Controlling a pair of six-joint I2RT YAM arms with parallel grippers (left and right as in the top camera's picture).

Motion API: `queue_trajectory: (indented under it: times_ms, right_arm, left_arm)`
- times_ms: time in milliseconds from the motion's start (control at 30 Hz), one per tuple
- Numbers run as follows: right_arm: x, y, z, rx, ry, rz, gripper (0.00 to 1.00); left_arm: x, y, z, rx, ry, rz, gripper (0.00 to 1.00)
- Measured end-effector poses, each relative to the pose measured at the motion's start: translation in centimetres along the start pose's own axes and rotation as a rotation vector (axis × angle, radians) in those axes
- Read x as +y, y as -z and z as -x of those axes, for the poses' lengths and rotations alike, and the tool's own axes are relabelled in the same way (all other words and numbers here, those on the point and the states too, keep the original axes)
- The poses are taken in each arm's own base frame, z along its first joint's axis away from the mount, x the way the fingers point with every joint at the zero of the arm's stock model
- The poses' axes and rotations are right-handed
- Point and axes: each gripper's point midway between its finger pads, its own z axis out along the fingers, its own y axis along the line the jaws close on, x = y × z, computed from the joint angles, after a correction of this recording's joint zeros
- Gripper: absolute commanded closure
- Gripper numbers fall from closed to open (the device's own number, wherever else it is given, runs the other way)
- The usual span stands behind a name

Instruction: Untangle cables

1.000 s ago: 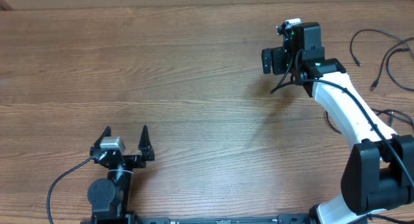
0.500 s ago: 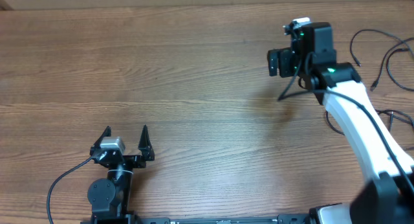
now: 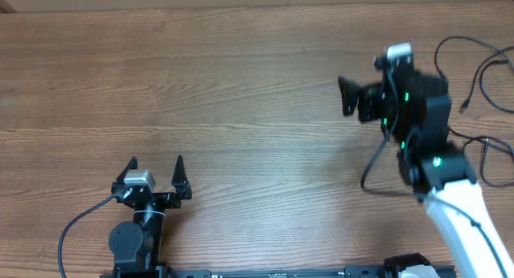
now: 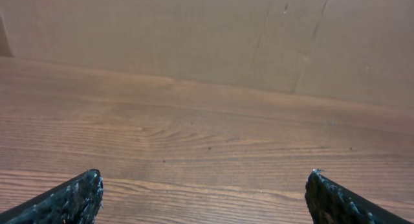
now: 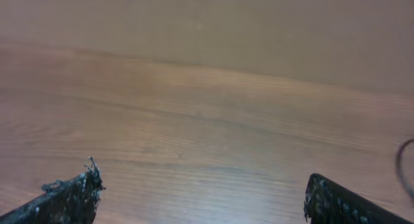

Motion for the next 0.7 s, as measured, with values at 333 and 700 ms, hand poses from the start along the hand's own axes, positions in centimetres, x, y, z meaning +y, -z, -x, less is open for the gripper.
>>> queue_trajectory:
  times_ms: [333, 700]
  right_arm:
    - [1.5, 4.0, -6.4, -0.292, 0.035, 0.059, 0.0]
    - [1.8, 6.6, -11.1, -0.337, 0.02, 0.062, 0.0]
  left_arm:
    - [0.1, 0.0, 0.0, -0.001, 0.0, 0.003, 0.0]
    - [0.1, 0.0, 0.0, -0.001, 0.0, 0.003, 0.0]
